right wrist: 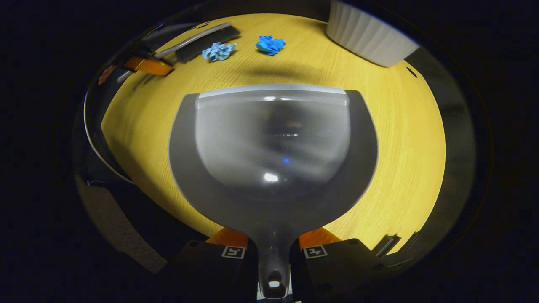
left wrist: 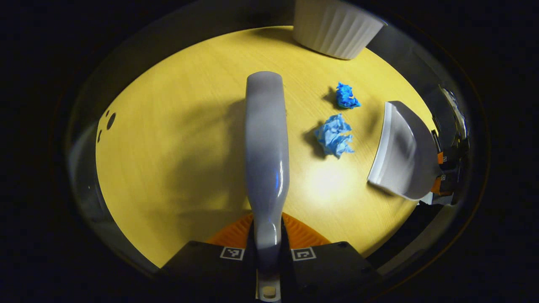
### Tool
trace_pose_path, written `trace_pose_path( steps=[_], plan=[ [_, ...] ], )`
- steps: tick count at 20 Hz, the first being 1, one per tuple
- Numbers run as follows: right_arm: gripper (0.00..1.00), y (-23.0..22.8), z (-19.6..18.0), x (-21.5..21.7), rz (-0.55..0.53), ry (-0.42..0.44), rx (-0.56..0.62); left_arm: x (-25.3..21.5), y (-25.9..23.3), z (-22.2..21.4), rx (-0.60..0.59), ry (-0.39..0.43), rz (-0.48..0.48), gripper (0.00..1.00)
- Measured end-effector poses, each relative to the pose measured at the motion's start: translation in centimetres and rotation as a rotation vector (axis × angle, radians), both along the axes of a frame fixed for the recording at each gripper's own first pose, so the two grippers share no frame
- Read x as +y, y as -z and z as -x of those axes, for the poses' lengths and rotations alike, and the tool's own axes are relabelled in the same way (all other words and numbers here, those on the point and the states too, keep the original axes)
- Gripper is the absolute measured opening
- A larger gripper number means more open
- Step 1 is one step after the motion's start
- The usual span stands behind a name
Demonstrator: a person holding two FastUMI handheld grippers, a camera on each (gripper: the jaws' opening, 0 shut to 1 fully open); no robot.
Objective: Pick up the small broom and dustpan from the desktop, sweep the trash into the dustpan with the broom, and then empty the trash into the garbage bin.
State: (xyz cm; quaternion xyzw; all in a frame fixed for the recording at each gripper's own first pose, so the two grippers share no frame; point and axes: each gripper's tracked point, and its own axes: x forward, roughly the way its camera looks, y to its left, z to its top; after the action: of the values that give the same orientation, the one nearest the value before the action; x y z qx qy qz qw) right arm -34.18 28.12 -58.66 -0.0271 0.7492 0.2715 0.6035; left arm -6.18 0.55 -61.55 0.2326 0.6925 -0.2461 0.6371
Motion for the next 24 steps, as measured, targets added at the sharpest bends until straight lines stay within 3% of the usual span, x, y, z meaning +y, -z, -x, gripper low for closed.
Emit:
trace_pose_path(
  steps=[2,6,10,13,18,24],
  plan=[
    [0.35,0.2,-0.6,0.1,-0.009,-0.05,0.017,-1.4,0.5,-0.6,0.007,0.046,-0.003,0.26],
    [0.35,0.9,-2.6,0.5,-0.005,-0.016,0.018,-4.2,1.0,-1.8,0.001,0.141,0.007,0.26],
    [0.35,1.2,-3.1,0.9,-0.021,-0.094,-0.012,-6.7,0.9,-1.7,0.032,0.202,0.042,0.26],
    [0.35,0.9,-3.1,1.1,-0.021,-0.09,-0.012,-8.6,0.8,-0.4,0.07,0.228,0.078,0.29],
    [0.35,1.1,-3.1,1.0,-0.028,-0.089,-0.014,-11.0,0.1,2.1,0.127,0.266,0.144,0.26],
    [0.35,1.1,-3.4,1.1,-0.033,-0.082,-0.022,-12.6,-0.7,4.9,0.202,0.268,0.21,0.26]
  ],
)
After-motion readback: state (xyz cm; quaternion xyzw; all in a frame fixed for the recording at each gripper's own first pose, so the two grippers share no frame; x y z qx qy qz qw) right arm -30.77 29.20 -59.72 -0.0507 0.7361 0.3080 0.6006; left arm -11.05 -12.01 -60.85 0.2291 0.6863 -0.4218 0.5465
